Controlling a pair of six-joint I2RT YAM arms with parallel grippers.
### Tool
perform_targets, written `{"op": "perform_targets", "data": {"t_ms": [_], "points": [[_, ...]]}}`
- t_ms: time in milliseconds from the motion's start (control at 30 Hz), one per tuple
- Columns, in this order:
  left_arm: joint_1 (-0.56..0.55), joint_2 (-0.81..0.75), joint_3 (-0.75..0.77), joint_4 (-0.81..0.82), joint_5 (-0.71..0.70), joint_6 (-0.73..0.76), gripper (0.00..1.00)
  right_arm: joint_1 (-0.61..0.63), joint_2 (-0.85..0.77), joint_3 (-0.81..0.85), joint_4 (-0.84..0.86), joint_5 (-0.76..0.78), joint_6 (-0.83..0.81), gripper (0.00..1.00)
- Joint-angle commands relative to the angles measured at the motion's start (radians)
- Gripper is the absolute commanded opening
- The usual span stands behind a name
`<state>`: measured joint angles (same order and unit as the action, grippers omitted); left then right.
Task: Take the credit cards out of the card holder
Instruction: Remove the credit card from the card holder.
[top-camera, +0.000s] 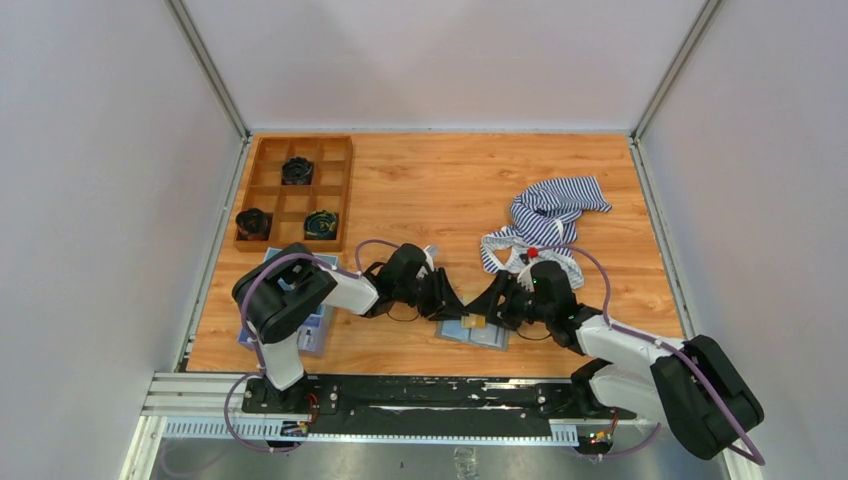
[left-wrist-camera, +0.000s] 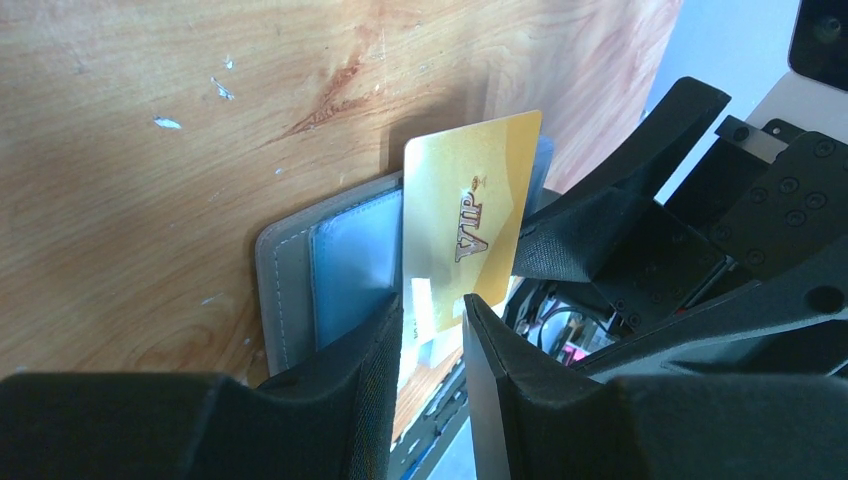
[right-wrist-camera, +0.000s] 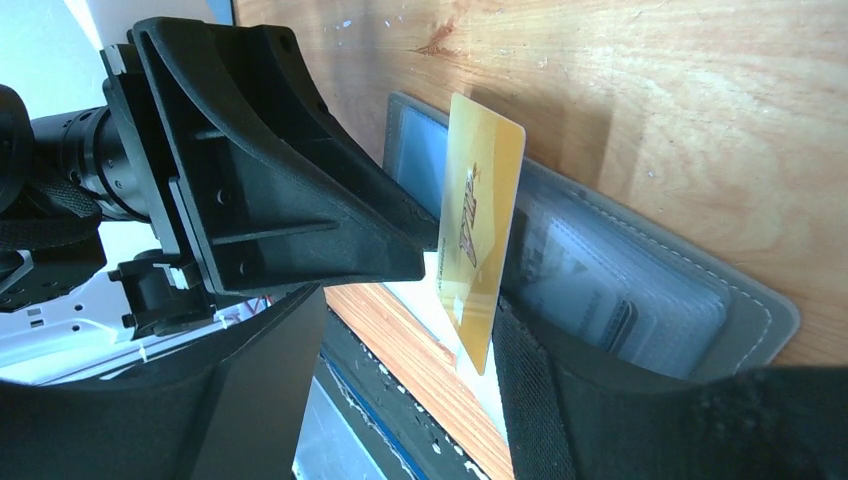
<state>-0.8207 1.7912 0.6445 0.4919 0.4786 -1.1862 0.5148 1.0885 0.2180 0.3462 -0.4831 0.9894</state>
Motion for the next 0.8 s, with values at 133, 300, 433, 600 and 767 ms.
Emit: {"op": "perform_targets", "data": {"t_ms": [133, 300, 433, 600, 767], "points": [[-0.003, 0.013, 0.01, -0.007, -0.008, -0.002, 0.34, 0.019, 0.016, -0.022, -0.079, 0.06, 0.006, 0.52], [0.003, 0.0, -0.006, -0.007, -0.006, 0.003, 0.33, 0.019, 0.005, -0.037, -0.087, 0.074, 0.015, 0.32], [0.006, -0.015, -0.015, -0.007, -0.006, 0.004, 0.32, 0.019, -0.004, -0.038, -0.103, 0.084, 0.017, 0.15], [0.011, -0.06, -0.017, -0.007, -0.001, 0.006, 0.33, 0.019, -0.031, -0.027, -0.124, 0.072, 0.001, 0.0], [0.018, -0.111, -0.025, -0.007, 0.016, 0.007, 0.41, 0.019, -0.148, -0.036, -0.113, 0.046, -0.022, 0.0]]}}
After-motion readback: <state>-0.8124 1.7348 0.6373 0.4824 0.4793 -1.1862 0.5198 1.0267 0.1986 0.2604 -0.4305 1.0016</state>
